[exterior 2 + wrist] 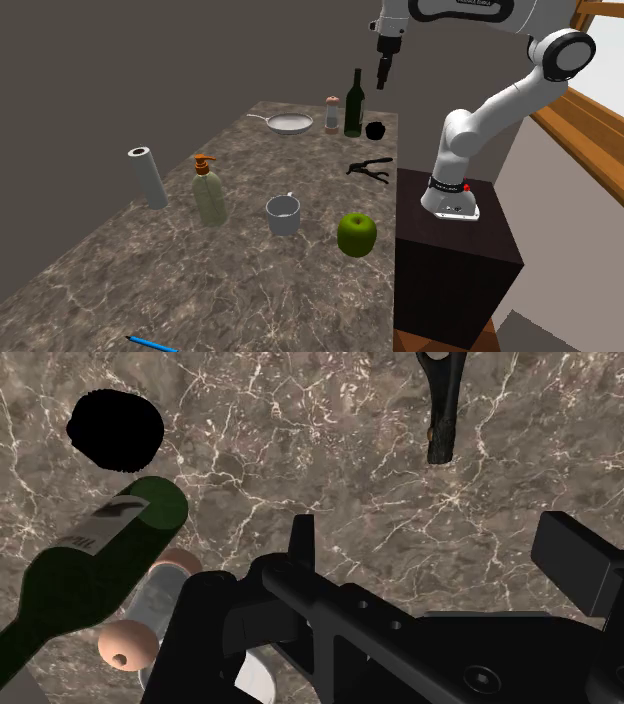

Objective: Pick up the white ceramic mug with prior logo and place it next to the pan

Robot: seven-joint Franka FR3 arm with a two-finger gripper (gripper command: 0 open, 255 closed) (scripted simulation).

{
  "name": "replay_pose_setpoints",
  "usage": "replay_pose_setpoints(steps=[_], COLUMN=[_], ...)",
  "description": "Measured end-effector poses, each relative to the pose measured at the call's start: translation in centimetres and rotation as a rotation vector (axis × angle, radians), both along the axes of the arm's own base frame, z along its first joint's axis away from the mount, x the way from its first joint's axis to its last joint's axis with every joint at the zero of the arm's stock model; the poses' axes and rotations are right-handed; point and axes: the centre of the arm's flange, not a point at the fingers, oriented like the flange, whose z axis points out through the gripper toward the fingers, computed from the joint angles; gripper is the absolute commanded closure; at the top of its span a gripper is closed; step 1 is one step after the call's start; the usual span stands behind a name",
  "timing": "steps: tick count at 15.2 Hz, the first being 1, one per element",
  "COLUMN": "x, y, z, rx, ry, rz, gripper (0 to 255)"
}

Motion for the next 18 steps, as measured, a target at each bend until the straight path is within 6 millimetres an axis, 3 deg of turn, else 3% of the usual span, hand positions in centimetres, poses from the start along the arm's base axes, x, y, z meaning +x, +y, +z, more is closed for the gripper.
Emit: replay_pose_setpoints(steps=[2, 4, 18], x=[0.2, 0.9, 7.4], y=[0.5, 2.3, 17.7], z=[-0.3, -1.2, -8.8], rx=[0.000, -0.002, -0.011], ry=[0.000, -0.001, -0.007], rz=[0.001, 0.003, 0.019], gripper=[0, 0, 0])
